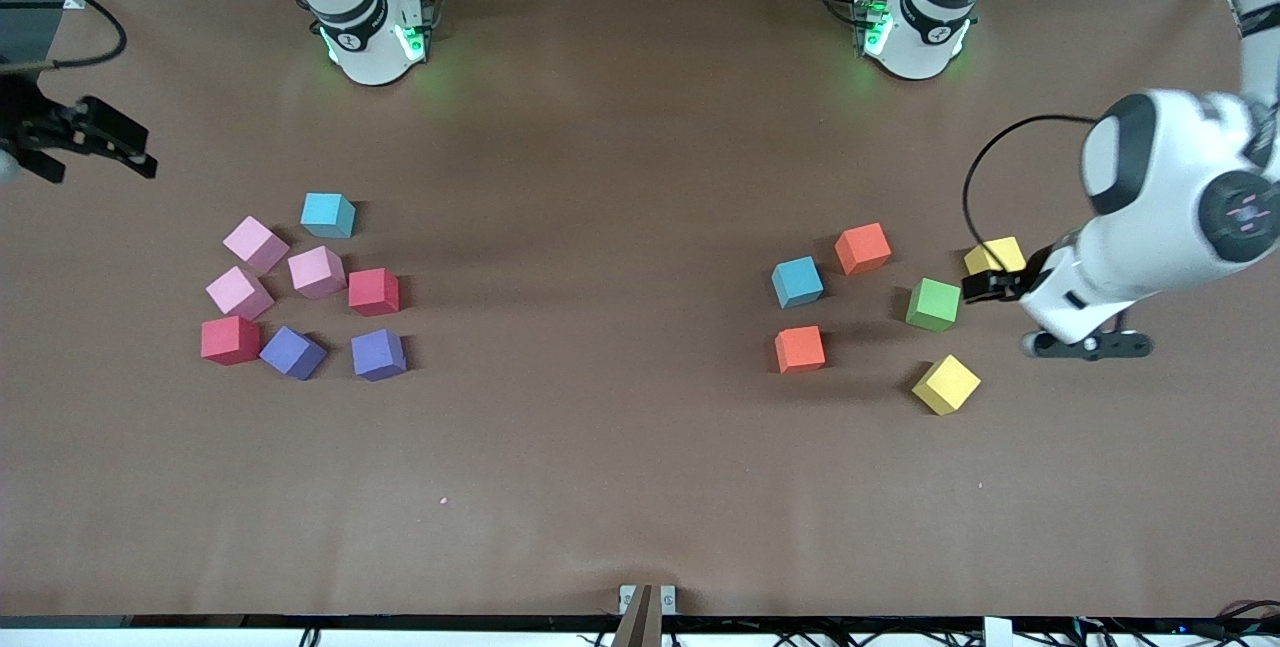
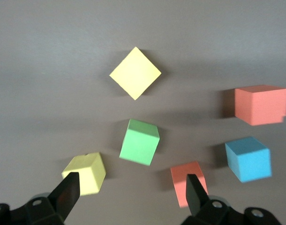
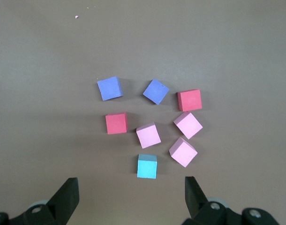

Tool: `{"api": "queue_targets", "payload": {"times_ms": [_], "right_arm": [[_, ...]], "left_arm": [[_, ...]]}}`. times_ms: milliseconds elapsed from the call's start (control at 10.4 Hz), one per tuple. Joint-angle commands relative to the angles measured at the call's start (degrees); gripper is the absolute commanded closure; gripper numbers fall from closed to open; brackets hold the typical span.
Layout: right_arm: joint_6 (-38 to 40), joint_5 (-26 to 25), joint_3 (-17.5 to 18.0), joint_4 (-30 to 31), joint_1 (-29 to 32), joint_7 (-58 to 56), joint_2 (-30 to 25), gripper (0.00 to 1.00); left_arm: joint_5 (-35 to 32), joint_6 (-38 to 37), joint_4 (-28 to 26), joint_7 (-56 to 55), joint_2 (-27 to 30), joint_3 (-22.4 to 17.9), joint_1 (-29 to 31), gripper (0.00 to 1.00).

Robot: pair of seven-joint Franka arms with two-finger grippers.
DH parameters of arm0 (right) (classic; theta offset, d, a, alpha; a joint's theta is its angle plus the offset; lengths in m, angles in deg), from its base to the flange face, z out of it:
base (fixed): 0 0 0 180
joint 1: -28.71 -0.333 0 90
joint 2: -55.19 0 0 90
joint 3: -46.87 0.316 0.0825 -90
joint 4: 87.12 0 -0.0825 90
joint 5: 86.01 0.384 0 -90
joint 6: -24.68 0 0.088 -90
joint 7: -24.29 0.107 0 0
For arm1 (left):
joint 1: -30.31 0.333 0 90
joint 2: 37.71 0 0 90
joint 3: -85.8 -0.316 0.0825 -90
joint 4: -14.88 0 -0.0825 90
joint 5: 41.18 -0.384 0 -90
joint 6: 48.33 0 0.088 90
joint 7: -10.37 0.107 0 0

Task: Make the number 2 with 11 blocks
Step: 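Reach the left gripper to green while the right gripper reaches purple, then grasp the green cube with the left gripper while the right gripper grasps purple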

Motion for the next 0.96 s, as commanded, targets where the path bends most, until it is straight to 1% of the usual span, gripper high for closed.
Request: {"api": "queue_targets", "payload": {"times_ms": [0, 193, 385, 674, 867], "right_arm": [[-6.1, 0.91, 0.45, 4.99, 0.08, 0.2, 0.18, 0.0], [-6.92, 1.08, 0.45, 5.02, -1.58, 0.2, 1.83, 0.0], [-9.2, 1.0, 0.36, 5.54, -2.82, 0.2, 3.42, 0.0], [-18.06, 1.08, 0.54, 6.95, -4.57, -0.15, 10.52, 0.0], [-25.43, 1.08, 0.54, 7.73, -6.33, -0.15, 15.27, 0.0]], "left_arm": [[-3.07, 3.96, -2.35, 0.87, -3.79, 0.48, -0.42, 0.0], [-4.76, 5.11, -2.09, 1.04, -6.79, 0.48, -0.51, 0.0], [-5.37, 5.55, -2.0, 4.81, -8.46, 0.48, -0.25, 0.0], [-5.82, 8.36, -2.0, 4.74, -10.58, 0.48, -0.42, 0.0], [-4.94, 8.71, -2.09, 3.86, -11.55, 0.65, -0.34, 0.0]]}}
